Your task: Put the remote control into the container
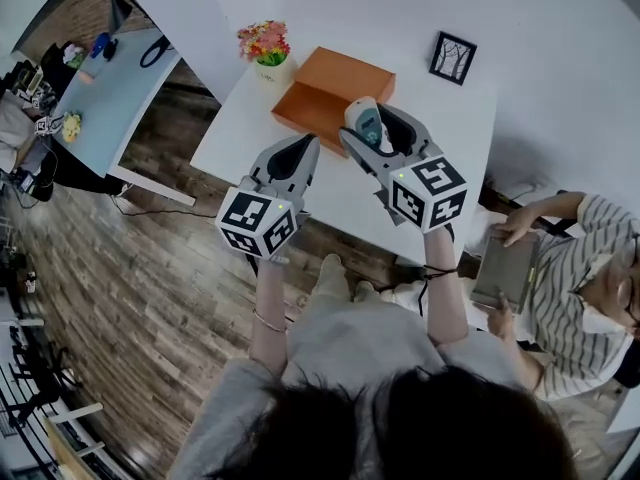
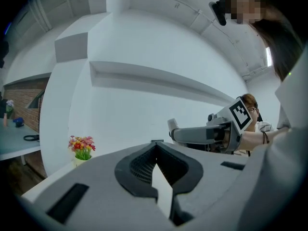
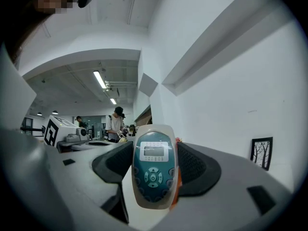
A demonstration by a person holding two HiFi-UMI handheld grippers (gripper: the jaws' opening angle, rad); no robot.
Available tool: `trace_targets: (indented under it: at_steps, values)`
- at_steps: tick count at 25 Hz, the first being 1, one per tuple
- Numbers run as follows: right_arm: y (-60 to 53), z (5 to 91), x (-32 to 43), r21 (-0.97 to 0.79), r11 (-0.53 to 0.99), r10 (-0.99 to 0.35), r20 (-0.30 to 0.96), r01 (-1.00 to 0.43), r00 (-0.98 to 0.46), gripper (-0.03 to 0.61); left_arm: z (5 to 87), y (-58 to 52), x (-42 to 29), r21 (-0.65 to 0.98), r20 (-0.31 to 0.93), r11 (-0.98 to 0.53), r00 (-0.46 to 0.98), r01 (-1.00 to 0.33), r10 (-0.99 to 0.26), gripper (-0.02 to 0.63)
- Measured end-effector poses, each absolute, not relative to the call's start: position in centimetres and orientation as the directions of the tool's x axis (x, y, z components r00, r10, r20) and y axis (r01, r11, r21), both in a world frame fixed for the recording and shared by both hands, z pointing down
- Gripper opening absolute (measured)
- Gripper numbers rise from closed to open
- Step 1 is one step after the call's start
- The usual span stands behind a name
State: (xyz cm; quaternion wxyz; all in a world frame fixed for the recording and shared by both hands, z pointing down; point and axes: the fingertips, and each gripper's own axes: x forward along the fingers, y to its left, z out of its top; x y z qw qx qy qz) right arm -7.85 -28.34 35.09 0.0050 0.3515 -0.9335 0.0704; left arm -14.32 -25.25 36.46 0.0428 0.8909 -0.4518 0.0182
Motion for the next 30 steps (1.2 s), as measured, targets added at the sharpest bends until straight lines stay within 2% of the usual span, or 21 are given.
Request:
trace_targets:
  at_steps: [19,30]
  values:
    - [-37.4,38.6,-12.7,-0.153,0.613,-0.758,0.162,-0.775,-0.631,0.287,39.8,-34.9,-19.0,0.106,0.163,-0.736,0.742,-0.668,-0.65,0.003]
    - [-41.2,44.0,-15.0,-0.165,0.661,-0.664,0.325,-0.732,-0.673,0.287,43.9,-38.3,-19.6,0.189,0.231,-0.71,0.733,-0.679,-0.64,0.003]
